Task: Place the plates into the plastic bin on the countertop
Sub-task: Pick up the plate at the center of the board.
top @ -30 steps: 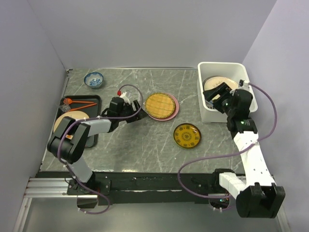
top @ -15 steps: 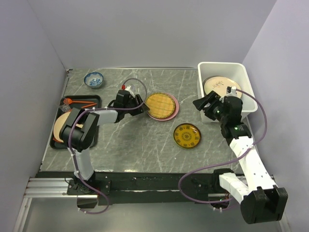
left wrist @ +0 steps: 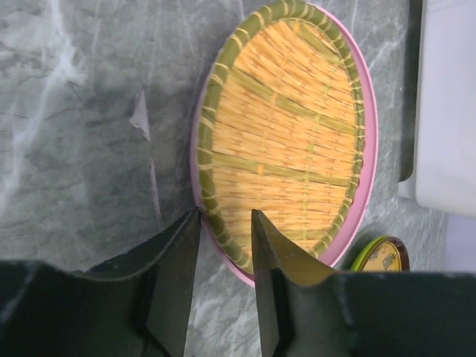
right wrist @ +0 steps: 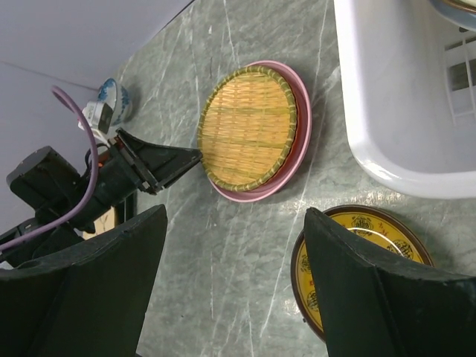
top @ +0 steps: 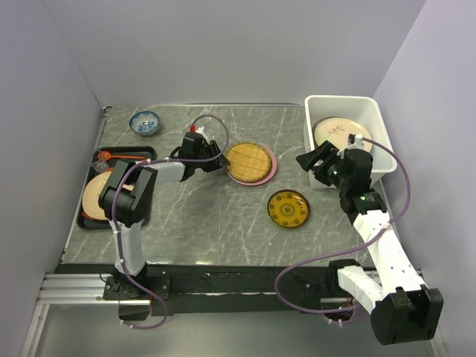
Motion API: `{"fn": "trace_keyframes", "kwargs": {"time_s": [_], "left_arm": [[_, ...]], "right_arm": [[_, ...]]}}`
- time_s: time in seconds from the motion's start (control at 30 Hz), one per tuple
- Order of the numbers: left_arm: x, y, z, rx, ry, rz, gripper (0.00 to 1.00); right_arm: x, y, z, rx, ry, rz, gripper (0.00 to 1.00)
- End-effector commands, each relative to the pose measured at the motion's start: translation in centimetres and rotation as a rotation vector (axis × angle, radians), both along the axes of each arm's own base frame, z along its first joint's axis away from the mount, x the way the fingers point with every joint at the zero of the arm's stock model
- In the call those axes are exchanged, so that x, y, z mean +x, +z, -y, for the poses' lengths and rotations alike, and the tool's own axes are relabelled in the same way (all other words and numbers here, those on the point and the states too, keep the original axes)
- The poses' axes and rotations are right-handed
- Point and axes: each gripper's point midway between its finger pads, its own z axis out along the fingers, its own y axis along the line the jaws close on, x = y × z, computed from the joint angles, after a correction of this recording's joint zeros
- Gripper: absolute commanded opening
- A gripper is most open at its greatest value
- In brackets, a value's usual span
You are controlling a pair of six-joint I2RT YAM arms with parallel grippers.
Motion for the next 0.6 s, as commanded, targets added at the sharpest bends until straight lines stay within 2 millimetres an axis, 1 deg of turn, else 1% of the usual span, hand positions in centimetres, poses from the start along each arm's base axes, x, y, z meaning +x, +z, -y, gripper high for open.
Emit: {"fn": "trace_keyframes", "kwargs": {"time_s": [0.0, 0.07, 0.17, 0.2, 0.23, 0.33, 0.37, 0.43, 0.47, 0.57], "left_arm": [[1.1, 0.6, 0.0, -0.008, -0.017, 0.025, 0.35], [1.3, 0.3, 0.2, -0.011, -0.029, 0.021, 0.3], [1.2, 0.1, 0.2, -0.017, -0.038, 0.018, 0.15], [1.1, 0.1, 0.2, -0.02, -0.039, 0.018, 0.02], [1.0, -0.1, 0.0, -0.022, -0.034, 0.01, 0.01], [0.8, 0.3, -0.3, -0.033, -0.031, 0.02, 0.01], [0.8, 0.9, -0.3, -0.04, -0.03, 0.033, 0.01], [0.5, 1.1, -0.5, -0.048, -0.031, 0.033, 0.01], [0.5, 1.9, -0.5, -0.057, -0.032, 0.051, 0.01], [0.2, 2.9, -0.7, -0.076, -0.038, 0.063, 0.01]], "right_arm": [[0.4, 0.5, -0.1, -0.016, 0.005, 0.034, 0.81], [0.4, 0.3, -0.1, -0.015, 0.004, 0.03, 0.81], [0.4, 0.1, -0.1, -0.015, 0.007, 0.025, 0.81], [0.4, 0.0, -0.1, -0.013, 0.005, 0.025, 0.81], [0.4, 0.0, -0.1, -0.013, 0.006, 0.025, 0.81], [0.4, -0.2, -0.2, -0.011, 0.009, 0.024, 0.81], [0.3, -0.3, -0.2, -0.008, 0.008, 0.02, 0.81], [0.3, -0.4, -0.2, -0.005, 0.011, 0.021, 0.81], [0.2, -0.6, -0.3, -0.003, 0.015, 0.015, 0.81], [0.2, -0.7, -0.4, 0.001, 0.019, 0.017, 0.81]]}}
